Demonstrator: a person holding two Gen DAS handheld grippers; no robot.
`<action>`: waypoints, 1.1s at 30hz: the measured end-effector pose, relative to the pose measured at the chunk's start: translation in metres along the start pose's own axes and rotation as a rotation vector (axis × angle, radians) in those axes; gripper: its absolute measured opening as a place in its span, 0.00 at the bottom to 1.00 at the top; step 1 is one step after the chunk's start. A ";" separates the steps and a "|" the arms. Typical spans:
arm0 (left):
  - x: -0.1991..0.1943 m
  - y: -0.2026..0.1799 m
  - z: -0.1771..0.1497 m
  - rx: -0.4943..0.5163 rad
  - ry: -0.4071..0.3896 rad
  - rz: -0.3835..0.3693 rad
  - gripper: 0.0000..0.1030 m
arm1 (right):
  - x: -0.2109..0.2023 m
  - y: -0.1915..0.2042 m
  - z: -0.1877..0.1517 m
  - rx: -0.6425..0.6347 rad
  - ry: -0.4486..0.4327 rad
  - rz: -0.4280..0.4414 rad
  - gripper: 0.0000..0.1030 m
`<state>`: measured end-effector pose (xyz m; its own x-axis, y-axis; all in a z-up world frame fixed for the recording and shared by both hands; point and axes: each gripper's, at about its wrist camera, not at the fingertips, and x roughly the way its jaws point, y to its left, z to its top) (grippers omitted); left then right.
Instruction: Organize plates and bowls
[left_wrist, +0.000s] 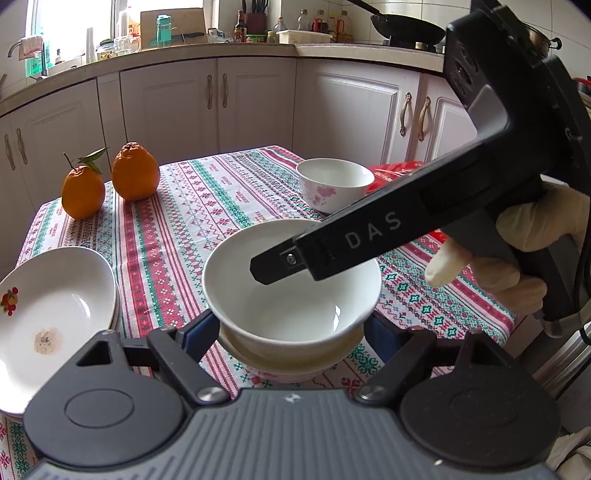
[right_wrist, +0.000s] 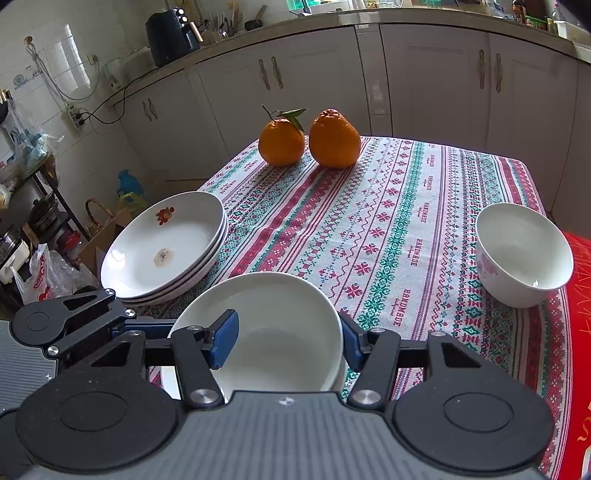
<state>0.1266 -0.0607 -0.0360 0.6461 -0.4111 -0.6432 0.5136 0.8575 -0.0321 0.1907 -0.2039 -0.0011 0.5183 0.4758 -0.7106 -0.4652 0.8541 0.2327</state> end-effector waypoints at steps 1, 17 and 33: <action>0.001 0.000 0.000 0.002 0.002 0.005 0.85 | 0.000 0.000 0.000 -0.001 0.000 0.002 0.62; -0.009 0.003 -0.006 0.006 0.001 -0.038 0.92 | -0.017 0.002 -0.021 -0.050 -0.054 -0.095 1.00; -0.028 0.006 -0.006 0.044 0.051 -0.063 0.92 | -0.032 0.007 -0.043 -0.101 -0.112 -0.168 1.00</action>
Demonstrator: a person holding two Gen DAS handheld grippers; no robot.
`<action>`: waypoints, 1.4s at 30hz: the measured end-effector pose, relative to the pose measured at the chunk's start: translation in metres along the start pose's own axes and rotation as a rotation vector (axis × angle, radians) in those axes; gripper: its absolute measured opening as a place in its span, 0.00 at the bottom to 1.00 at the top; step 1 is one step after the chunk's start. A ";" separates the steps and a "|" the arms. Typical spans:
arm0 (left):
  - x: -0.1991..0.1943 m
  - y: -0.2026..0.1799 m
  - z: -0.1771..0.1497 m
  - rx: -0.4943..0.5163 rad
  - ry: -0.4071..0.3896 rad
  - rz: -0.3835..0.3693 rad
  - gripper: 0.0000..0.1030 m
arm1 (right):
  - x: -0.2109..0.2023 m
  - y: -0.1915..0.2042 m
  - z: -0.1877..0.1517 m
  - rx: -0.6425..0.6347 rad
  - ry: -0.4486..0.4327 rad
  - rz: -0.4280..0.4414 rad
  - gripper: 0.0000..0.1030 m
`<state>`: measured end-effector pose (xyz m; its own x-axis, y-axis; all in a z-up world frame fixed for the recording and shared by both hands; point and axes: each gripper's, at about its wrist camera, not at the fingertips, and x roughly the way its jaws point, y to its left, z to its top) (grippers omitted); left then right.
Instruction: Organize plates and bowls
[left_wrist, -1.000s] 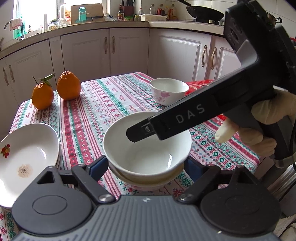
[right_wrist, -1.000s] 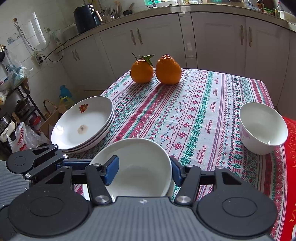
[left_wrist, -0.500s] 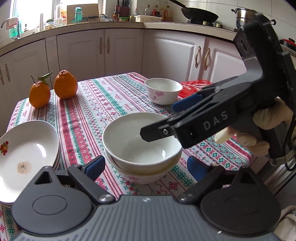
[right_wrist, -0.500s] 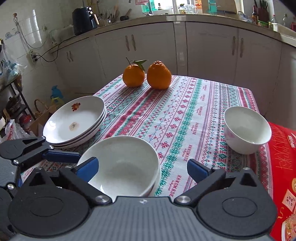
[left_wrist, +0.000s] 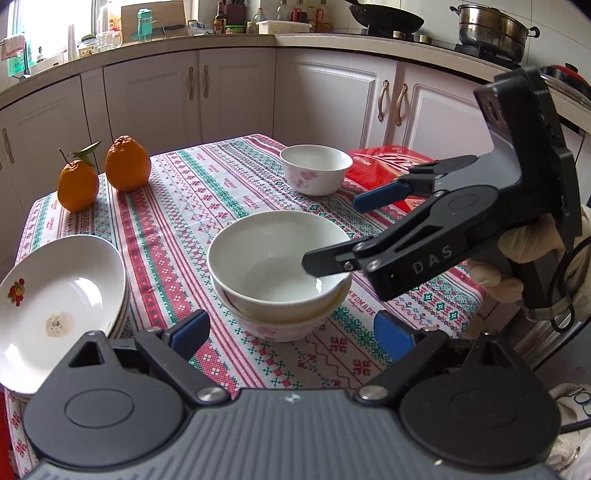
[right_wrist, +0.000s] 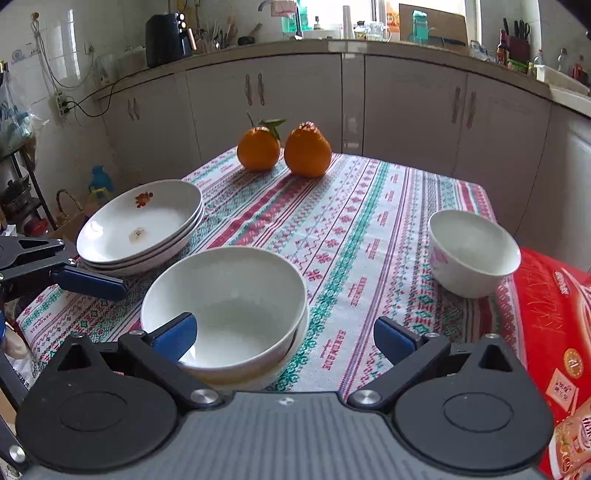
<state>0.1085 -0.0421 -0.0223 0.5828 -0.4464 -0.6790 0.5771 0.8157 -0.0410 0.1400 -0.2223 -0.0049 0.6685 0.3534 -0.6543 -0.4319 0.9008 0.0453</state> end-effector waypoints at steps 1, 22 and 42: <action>-0.002 0.001 0.002 0.005 0.000 0.004 0.92 | -0.004 -0.002 0.000 0.000 -0.015 -0.012 1.00; 0.038 0.012 0.081 0.102 0.032 -0.022 0.92 | 0.024 -0.072 -0.052 0.146 0.089 -0.204 1.00; 0.153 0.014 0.165 0.219 0.087 -0.154 0.92 | 0.031 -0.084 -0.038 0.064 0.135 -0.232 1.00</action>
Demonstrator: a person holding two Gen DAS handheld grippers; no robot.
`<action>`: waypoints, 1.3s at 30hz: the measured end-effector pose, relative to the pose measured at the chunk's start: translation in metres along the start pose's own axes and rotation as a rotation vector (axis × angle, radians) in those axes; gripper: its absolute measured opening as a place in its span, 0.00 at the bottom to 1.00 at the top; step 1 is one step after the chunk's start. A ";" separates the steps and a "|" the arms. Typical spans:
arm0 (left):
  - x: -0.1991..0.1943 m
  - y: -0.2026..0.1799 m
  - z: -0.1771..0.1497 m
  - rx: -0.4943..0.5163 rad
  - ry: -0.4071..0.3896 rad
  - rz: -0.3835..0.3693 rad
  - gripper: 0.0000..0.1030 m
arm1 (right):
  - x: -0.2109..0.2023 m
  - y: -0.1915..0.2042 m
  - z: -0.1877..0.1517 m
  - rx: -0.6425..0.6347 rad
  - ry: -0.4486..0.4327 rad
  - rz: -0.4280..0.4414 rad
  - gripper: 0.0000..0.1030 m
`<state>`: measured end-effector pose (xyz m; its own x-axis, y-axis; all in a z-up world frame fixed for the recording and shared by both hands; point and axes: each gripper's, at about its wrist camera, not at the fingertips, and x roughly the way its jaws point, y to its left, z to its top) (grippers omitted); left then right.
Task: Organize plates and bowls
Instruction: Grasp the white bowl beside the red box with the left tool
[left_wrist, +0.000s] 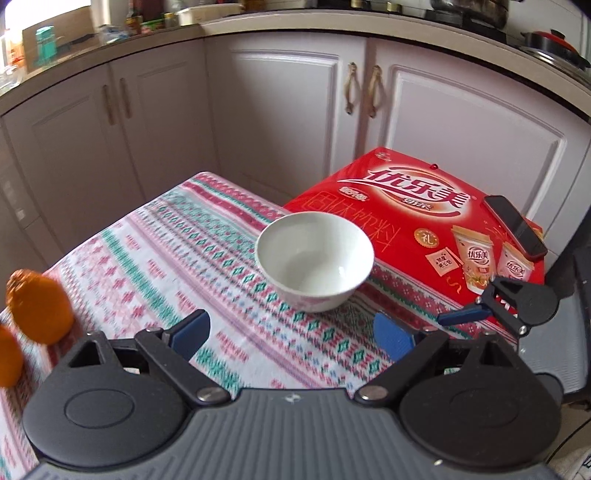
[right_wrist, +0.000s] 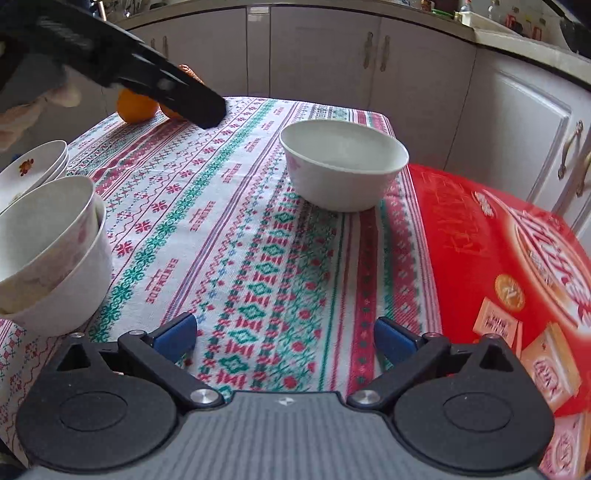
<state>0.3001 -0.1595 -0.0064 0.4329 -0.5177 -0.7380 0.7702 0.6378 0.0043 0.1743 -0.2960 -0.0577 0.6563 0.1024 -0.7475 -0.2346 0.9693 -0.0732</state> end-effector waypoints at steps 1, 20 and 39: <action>0.008 0.002 0.005 0.003 0.001 -0.007 0.92 | -0.001 -0.001 0.005 -0.018 -0.016 -0.017 1.00; 0.091 0.024 0.040 -0.047 0.032 -0.115 0.77 | 0.040 -0.052 0.065 -0.061 -0.130 0.045 0.90; 0.114 0.025 0.047 -0.036 0.069 -0.154 0.61 | 0.046 -0.052 0.067 -0.070 -0.123 0.036 0.83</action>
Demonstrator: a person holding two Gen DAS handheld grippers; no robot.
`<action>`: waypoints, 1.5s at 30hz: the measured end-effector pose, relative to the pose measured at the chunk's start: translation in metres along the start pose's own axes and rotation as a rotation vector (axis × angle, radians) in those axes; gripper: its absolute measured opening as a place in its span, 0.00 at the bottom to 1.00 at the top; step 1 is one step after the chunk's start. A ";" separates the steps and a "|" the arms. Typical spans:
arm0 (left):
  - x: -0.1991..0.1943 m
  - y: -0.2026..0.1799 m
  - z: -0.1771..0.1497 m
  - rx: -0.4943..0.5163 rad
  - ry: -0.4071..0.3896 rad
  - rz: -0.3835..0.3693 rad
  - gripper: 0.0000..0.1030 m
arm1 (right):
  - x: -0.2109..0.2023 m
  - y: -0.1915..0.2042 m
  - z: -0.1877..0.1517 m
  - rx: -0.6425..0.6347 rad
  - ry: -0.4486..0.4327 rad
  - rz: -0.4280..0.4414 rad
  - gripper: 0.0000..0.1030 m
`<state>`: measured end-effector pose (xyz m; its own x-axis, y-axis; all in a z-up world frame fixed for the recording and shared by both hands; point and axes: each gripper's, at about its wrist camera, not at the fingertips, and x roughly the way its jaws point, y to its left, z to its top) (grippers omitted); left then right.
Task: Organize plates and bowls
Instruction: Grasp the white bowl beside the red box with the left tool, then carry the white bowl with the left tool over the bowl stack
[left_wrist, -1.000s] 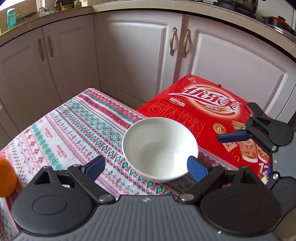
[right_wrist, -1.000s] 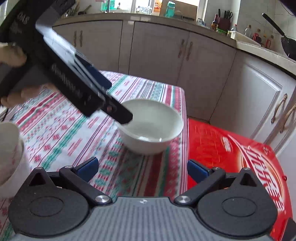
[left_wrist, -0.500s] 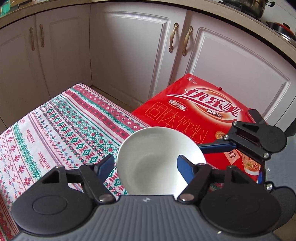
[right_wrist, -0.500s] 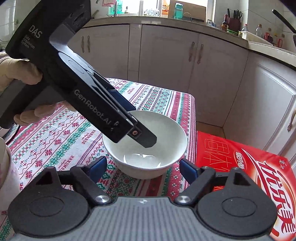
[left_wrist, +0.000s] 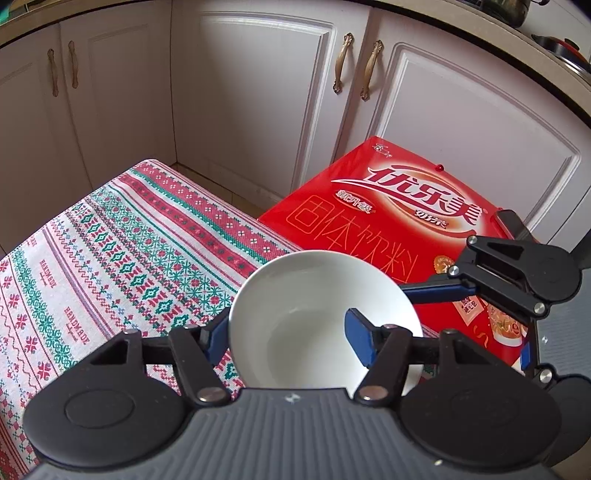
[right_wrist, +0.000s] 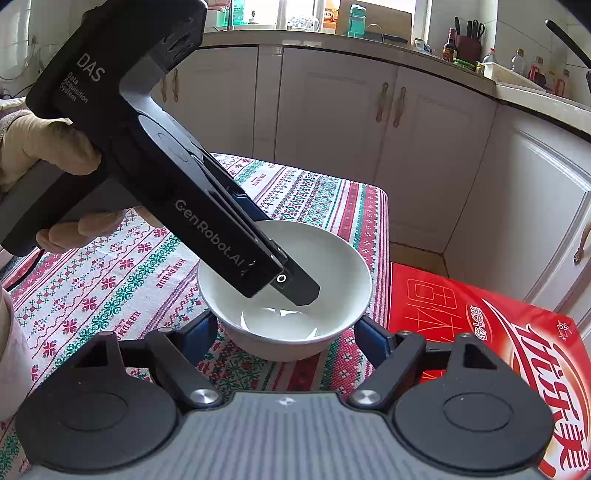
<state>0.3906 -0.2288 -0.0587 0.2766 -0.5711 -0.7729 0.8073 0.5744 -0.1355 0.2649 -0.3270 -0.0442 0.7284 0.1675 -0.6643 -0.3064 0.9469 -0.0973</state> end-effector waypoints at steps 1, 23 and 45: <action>0.000 0.000 0.000 0.002 0.001 0.000 0.61 | 0.000 0.000 0.000 -0.001 0.000 -0.003 0.82; -0.076 -0.027 -0.024 -0.010 -0.055 0.047 0.61 | -0.056 0.038 0.014 -0.008 -0.024 0.053 0.82; -0.180 -0.060 -0.098 -0.104 -0.146 0.190 0.61 | -0.124 0.122 0.019 -0.104 -0.070 0.198 0.82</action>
<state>0.2417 -0.1031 0.0274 0.4968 -0.5214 -0.6938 0.6780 0.7322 -0.0648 0.1491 -0.2265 0.0401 0.6876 0.3689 -0.6254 -0.5064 0.8609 -0.0490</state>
